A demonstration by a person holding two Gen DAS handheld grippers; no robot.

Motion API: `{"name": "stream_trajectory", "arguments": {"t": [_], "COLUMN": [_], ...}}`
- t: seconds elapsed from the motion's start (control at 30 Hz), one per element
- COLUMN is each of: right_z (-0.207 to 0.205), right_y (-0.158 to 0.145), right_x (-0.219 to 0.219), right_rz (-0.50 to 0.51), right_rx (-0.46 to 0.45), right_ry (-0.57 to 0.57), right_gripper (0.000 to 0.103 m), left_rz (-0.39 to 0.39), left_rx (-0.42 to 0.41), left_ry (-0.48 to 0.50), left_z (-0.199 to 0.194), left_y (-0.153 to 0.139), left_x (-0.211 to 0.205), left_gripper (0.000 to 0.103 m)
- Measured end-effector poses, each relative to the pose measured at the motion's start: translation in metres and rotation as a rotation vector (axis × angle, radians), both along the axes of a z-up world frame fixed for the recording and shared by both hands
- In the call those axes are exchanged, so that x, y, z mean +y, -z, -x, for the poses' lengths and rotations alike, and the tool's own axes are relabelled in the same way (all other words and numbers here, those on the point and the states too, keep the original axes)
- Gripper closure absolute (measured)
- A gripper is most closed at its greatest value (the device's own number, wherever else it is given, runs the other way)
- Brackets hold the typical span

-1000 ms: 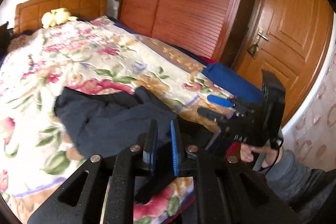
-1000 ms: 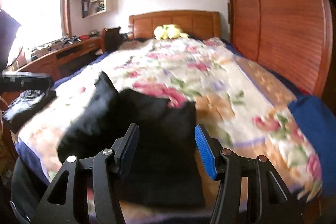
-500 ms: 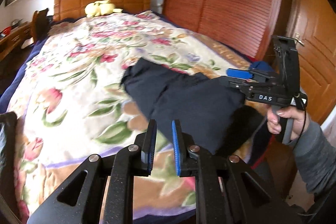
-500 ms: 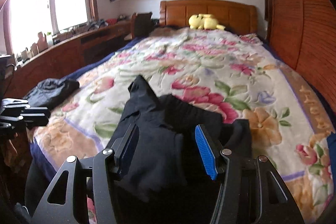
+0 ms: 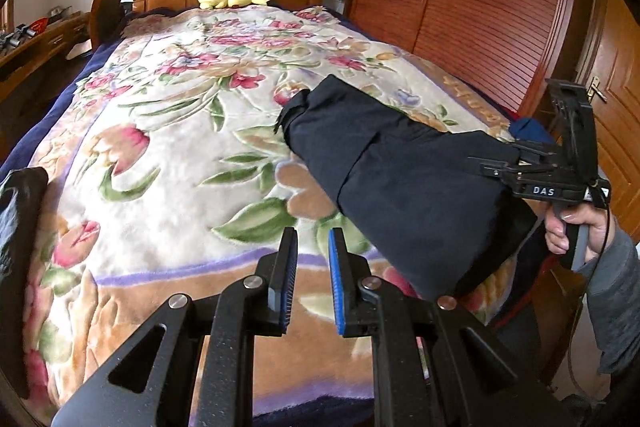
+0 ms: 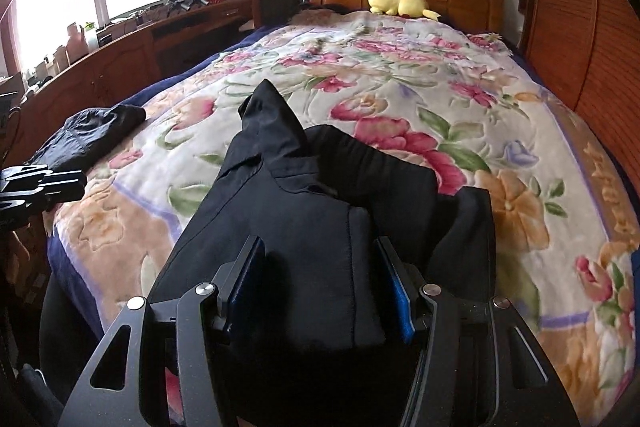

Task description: Fold large clothes

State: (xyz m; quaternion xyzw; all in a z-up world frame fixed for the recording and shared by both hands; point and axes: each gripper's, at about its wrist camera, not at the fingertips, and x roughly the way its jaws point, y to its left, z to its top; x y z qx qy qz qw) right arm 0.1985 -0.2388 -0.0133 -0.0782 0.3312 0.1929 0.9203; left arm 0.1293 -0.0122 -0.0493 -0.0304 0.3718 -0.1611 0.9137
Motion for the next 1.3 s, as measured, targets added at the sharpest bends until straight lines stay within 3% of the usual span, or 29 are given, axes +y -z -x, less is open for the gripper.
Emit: {"name": "stream_trajectory", "arguments": {"t": [0.3, 0.37, 0.43, 0.53, 0.8, 1.0, 1.13, 1.3], "right_z": [0.000, 0.000, -0.002, 0.000, 0.041, 0.071, 0.075, 0.074], "right_y": [0.009, 0.011, 0.011, 0.007, -0.031, -0.038, -0.016, 0.033], "right_x": [0.003, 0.005, 0.007, 0.009, 0.009, -0.032, -0.078, -0.112], "right_rz": [-0.005, 0.022, 0.053, 0.069, 0.034, 0.059, 0.046, 0.063], "right_rx": [0.017, 0.017, 0.021, 0.007, -0.178, -0.274, -0.211, -0.040], "right_ry": [-0.029, -0.030, -0.033, -0.071, -0.106, 0.028, 0.179, 0.275], "right_gripper": [0.046, 0.058, 0.087, 0.096, 0.099, 0.100, 0.100, 0.100], "left_rz": [-0.004, -0.005, -0.002, 0.003, 0.014, 0.014, 0.016, 0.015], "left_rx": [0.013, 0.016, 0.022, 0.030, 0.048, 0.052, 0.056, 0.061], "left_ry": [-0.021, -0.022, -0.021, -0.018, -0.004, 0.014, 0.034, 0.059], "left_z": [0.002, 0.003, 0.002, 0.002, 0.004, 0.002, 0.000, 0.000], "left_y": [0.009, 0.011, 0.014, 0.018, 0.027, 0.028, 0.030, 0.032], "left_x": [0.007, 0.005, 0.004, 0.003, -0.003, -0.011, -0.020, -0.031], "left_gripper": [0.087, 0.087, 0.087, 0.087, 0.087, 0.086, 0.086, 0.086]}}
